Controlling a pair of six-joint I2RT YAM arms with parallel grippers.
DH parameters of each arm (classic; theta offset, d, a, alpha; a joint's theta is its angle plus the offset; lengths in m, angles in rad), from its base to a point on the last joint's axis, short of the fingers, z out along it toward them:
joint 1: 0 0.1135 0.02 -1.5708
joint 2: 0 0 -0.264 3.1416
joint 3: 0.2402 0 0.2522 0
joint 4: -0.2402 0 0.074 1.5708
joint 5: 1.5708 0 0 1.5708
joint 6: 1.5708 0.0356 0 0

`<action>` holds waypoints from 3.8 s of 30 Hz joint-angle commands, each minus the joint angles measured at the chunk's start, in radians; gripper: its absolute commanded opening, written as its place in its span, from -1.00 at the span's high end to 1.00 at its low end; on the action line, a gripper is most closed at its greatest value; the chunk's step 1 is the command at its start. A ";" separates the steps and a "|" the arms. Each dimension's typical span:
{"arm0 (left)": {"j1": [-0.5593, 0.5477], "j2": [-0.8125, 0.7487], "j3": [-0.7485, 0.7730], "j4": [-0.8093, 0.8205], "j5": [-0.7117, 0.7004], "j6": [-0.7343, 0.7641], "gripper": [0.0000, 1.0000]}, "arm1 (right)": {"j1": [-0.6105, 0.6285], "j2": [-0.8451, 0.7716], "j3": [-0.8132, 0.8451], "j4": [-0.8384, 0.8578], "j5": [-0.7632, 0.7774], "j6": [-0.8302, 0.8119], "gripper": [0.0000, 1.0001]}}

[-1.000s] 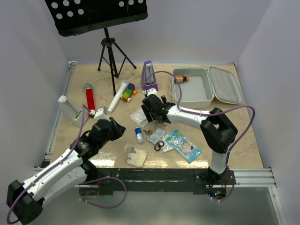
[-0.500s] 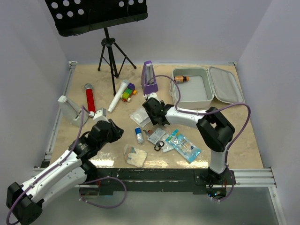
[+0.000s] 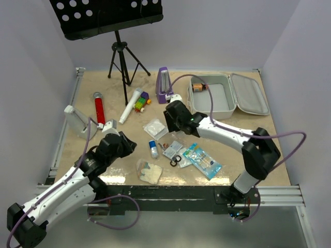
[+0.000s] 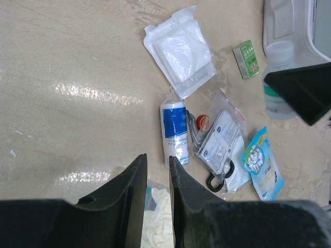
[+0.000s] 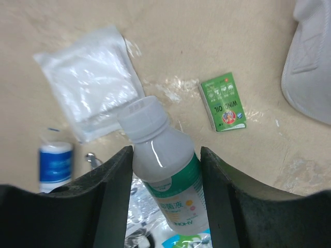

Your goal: Organize the medicine kit

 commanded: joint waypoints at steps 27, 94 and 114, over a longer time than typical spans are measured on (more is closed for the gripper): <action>0.005 0.031 0.016 0.030 0.005 0.017 0.43 | -0.652 -0.013 -0.070 0.673 -0.199 0.858 0.48; 0.004 0.102 -0.089 0.134 0.072 -0.023 0.44 | -0.556 0.377 0.259 0.304 -0.182 0.263 1.00; 0.004 0.094 -0.075 0.116 0.060 -0.020 0.44 | -0.556 0.188 0.214 0.336 -0.145 0.243 0.91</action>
